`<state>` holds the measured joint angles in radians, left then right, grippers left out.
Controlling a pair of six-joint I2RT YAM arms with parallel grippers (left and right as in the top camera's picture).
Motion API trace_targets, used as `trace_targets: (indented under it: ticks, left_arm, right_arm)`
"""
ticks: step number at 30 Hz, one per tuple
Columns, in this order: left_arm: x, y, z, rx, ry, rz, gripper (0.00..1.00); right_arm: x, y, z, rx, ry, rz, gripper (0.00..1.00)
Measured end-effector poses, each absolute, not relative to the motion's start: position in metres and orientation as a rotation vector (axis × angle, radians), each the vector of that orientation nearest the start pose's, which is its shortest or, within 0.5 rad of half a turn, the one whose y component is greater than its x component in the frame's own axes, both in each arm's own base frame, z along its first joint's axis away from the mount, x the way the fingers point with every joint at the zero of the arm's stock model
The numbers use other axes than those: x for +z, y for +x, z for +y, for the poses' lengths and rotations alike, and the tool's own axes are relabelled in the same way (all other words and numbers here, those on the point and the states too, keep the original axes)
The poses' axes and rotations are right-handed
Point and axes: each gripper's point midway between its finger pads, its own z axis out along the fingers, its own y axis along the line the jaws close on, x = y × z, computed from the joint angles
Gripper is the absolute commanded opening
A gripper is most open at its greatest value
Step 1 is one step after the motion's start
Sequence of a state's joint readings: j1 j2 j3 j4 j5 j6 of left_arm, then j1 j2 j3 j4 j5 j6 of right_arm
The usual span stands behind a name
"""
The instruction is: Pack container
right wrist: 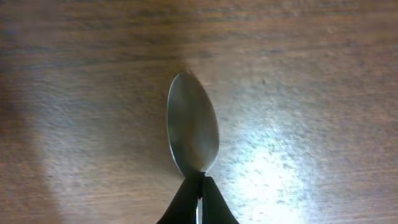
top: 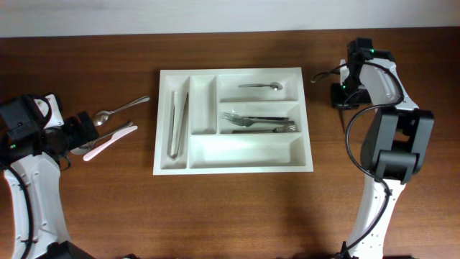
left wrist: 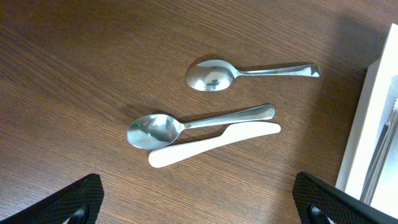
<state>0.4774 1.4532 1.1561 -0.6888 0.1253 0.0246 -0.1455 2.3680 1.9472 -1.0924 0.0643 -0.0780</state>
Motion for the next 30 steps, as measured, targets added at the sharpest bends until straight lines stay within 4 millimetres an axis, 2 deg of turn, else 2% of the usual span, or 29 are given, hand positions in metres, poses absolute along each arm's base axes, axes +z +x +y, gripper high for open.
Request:
trace_targets:
  ticks: [9,10,13,14,17,20,21,30]
  left_arm:
    - [0.157,0.344,0.154,0.036,-0.524,2.491,0.99]
    - [0.157,0.344,0.154,0.036,-0.524,2.491,0.99]
    - [0.157,0.344,0.154,0.036,-0.524,2.491,0.99]
    - [0.157,0.344,0.154,0.036,-0.524,2.491,0.99]
    - [0.157,0.344,0.154,0.036,-0.524,2.491,0.99]
    - [0.157,0.344,0.154,0.036,-0.524,2.491,0.99]
    - [0.157,0.344,0.154,0.036,-0.524,2.491,0.99]
    - [0.157,0.344,0.154,0.036,-0.524,2.491,0.99]
  right_arm:
    - [0.007,0.457,-0.105,-0.109,0.195,3.094,0.04]
    - [0.007,0.457,-0.107,-0.110,0.202,3.093,0.05]
    - [0.005,0.455,-0.109,-0.110,0.212,3.098,0.19]
    - [0.004,0.453,-0.109,-0.110,0.214,3.103,0.20]
    - [0.002,0.449,-0.108,-0.109,0.212,3.117,0.19]
    - [0.002,0.449,-0.108,-0.109,0.214,3.119,0.06]
    - [0.002,0.449,-0.109,-0.110,0.225,3.119,0.04]
    - [0.005,0.449,-0.110,-0.116,0.254,3.111,0.04]
